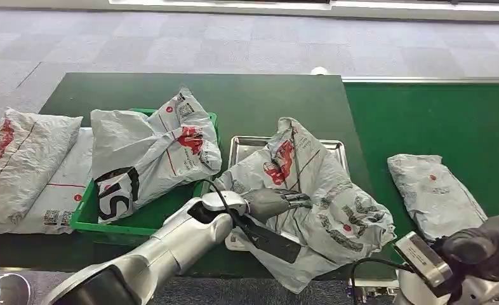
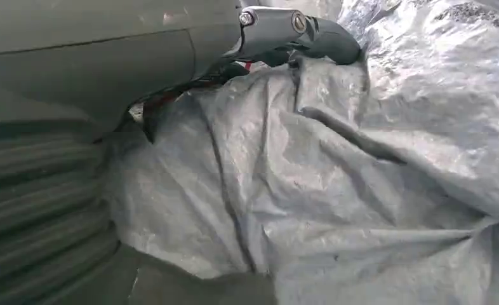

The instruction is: Moved the parcel from conveyor to table for the left to box.

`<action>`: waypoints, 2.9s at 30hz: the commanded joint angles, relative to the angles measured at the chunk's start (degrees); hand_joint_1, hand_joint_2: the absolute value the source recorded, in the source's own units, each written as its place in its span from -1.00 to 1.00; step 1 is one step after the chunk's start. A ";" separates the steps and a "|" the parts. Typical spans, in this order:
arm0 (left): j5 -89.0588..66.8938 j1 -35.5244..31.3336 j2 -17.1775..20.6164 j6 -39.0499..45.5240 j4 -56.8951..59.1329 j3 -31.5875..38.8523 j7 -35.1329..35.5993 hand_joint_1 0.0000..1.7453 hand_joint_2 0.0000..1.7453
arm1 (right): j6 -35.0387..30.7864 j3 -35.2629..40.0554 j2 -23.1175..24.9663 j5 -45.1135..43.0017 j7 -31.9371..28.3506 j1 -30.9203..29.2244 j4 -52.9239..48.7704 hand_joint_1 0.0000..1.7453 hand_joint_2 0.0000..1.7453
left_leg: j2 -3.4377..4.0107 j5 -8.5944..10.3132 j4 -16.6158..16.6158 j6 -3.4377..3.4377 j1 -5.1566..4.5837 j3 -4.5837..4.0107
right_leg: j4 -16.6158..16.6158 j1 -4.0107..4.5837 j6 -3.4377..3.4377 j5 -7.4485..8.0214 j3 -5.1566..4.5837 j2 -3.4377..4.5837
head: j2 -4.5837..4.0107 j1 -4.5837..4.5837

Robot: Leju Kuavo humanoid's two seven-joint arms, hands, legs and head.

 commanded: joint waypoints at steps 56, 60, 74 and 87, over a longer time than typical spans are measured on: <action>-41.33 9.66 16.10 36.17 -43.35 34.40 44.84 1.00 1.00 | -0.02 -5.02 5.44 3.80 5.21 3.66 -6.69 -1.00 1.00 | 0.16 0.05 -0.10 -0.07 0.03 0.10 | -0.01 0.02 -0.10 0.01 -0.05 0.19 | 0.00 0.00; -41.87 9.84 15.44 37.38 -40.35 37.47 45.79 1.00 1.00 | -0.02 -4.92 5.44 4.21 5.59 3.71 -6.79 -1.00 1.00 | 0.07 0.15 -0.24 -0.07 0.11 0.11 | -0.20 0.12 -0.16 0.11 0.02 0.10 | 0.00 0.00; -39.64 13.00 11.45 26.06 -30.31 51.78 42.55 1.00 1.00 | -0.02 -4.62 5.44 5.63 7.18 3.90 -7.12 -1.00 1.00 | 0.07 0.09 -0.17 -0.07 0.09 0.15 | -0.13 0.10 -0.12 0.02 0.03 0.10 | 0.00 0.00; -36.92 16.15 8.31 28.00 -21.59 52.65 34.94 -1.00 1.00 | -0.02 -4.27 5.25 11.10 11.21 3.70 1.02 -1.00 1.00 | 0.09 0.10 -0.26 -0.07 0.09 0.25 | -0.23 0.08 -0.12 0.06 0.16 0.12 | 0.00 0.00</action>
